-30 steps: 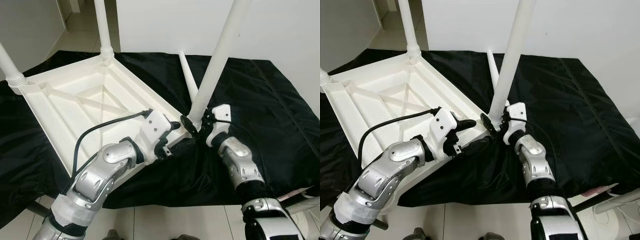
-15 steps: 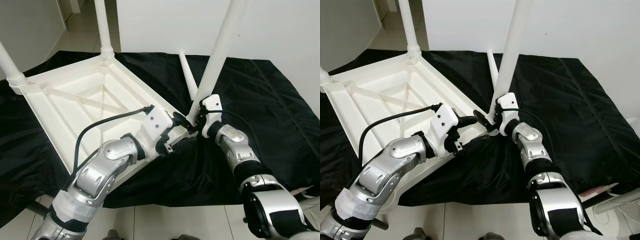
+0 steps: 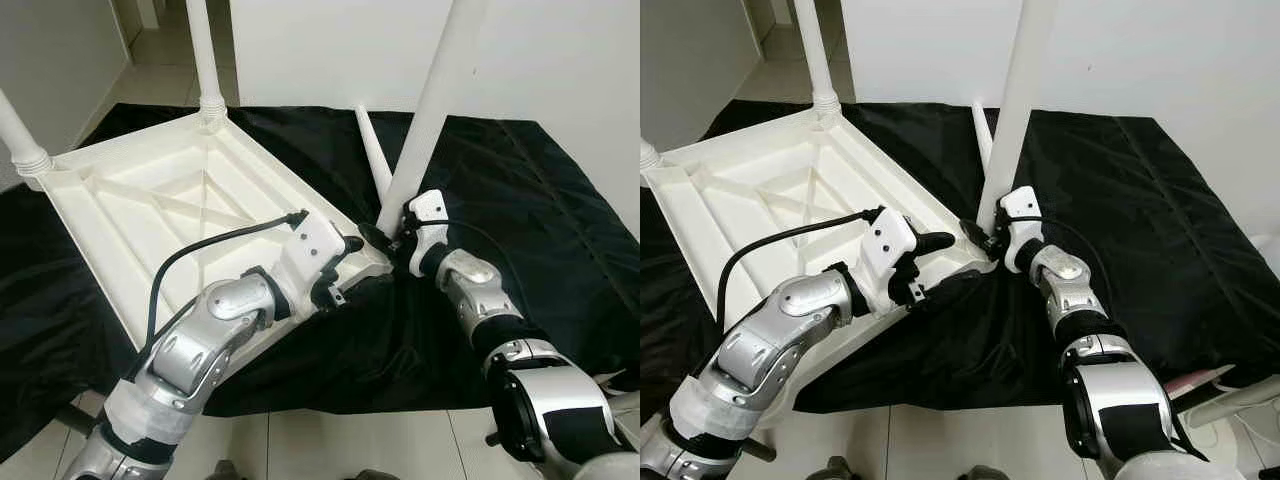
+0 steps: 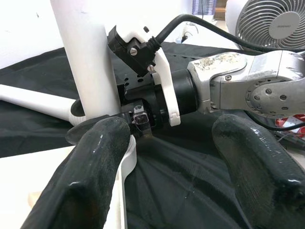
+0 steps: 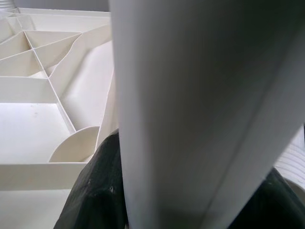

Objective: Building children table

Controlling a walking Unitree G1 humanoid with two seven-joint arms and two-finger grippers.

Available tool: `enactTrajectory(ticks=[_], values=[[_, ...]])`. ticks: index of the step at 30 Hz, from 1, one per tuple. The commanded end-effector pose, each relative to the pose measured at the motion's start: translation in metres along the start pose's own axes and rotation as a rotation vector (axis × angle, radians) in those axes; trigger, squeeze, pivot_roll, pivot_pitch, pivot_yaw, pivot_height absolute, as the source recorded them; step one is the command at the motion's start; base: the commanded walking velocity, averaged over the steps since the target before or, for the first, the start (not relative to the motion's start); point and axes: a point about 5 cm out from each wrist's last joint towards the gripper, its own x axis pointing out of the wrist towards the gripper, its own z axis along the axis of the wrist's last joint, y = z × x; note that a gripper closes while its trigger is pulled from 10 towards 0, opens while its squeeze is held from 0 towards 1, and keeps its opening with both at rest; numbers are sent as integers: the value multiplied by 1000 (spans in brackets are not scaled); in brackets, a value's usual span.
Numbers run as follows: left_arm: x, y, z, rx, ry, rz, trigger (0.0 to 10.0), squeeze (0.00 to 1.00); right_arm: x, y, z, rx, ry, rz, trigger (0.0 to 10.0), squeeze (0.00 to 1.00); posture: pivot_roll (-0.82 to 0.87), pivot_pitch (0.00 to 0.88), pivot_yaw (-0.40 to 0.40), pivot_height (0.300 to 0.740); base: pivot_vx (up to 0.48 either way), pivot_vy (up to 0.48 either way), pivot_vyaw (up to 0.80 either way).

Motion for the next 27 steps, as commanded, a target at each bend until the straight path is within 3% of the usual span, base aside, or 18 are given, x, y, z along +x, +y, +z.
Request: enactTrajectory(ticks=[1, 4, 6, 8, 14, 16, 19, 24, 25, 27], values=[[0, -3, 1, 2, 0, -41, 10000, 0, -8, 15, -32, 21, 132, 36, 10000, 0, 17, 0, -20, 740, 0, 0, 0], [0, -3, 1, 1, 1, -45, 10000, 0, -7, 18, -34, 23, 137, 36, 10000, 0, 15, 0, -17, 740, 0, 0, 0], [-1, -3, 1, 0, 3, -46, 10000, 0, -5, 18, -40, -16, 189, -62, 10000, 0, 15, 0, -16, 740, 0, 0, 0], [-1, -3, 1, 0, 3, -46, 10000, 0, -5, 18, -40, -16, 189, -62, 10000, 0, 15, 0, -16, 740, 0, 0, 0], [-3, -3, -1, 1, 11, -35, 10000, 0, 0, 22, -39, 110, 144, -289, 10000, 0, 12, 0, -14, 740, 0, 0, 0], [-3, -3, -1, 1, 11, -35, 10000, 0, 0, 22, -39, 110, 144, -289, 10000, 0, 12, 0, -14, 740, 0, 0, 0], [-3, -3, -1, 0, 13, -37, 10000, 0, 2, 28, -37, 159, 124, -441, 10000, 0, 9, 0, -13, 740, 0, 0, 0], [-3, -3, -1, 0, 13, -37, 10000, 0, 3, 34, -36, 158, 134, -528, 10000, 0, 8, 0, -14, 740, 0, 0, 0], [-2, -3, -1, 1, 12, -36, 10000, 0, 7, 50, -32, 213, 113, -652, 10000, 0, 9, 0, -14, 740, 0, 0, 0], [-2, -3, -1, 1, 11, -35, 10000, 0, 12, 64, -24, 250, 74, -674, 10000, 0, 9, 0, -14, 740, 0, 0, 0]])
